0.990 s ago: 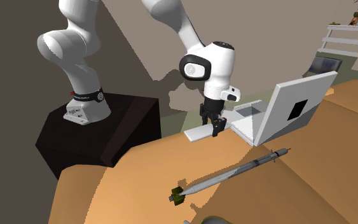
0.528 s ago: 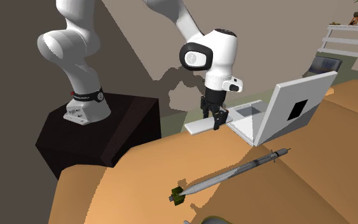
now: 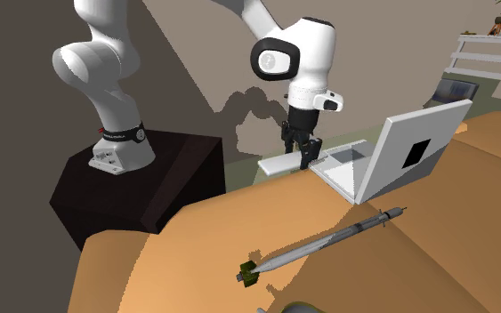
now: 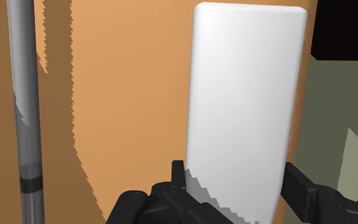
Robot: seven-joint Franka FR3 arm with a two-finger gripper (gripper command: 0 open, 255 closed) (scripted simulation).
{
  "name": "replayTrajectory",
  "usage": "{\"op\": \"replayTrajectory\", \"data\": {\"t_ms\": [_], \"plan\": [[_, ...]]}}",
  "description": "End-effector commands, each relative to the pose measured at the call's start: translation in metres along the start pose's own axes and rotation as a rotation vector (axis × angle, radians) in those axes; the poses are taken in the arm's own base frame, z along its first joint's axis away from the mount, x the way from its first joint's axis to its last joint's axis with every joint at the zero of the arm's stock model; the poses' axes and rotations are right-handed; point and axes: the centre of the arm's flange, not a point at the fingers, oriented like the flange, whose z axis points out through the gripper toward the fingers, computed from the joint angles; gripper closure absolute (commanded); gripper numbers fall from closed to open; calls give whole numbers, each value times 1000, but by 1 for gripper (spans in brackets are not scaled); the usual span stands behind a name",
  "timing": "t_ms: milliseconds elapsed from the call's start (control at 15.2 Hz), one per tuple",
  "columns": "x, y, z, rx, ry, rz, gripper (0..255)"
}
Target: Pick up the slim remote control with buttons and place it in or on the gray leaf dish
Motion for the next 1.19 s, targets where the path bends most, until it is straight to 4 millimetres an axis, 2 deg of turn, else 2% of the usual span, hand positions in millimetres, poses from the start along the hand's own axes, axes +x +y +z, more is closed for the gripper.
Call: {"op": "replayTrajectory", "data": {"t_ms": [0,66,1122], "plan": [[0,0,-11,0,0,0,255],[0,0,-13,0,0,0,255],[-111,180,-19,0,0,0,255]]}}
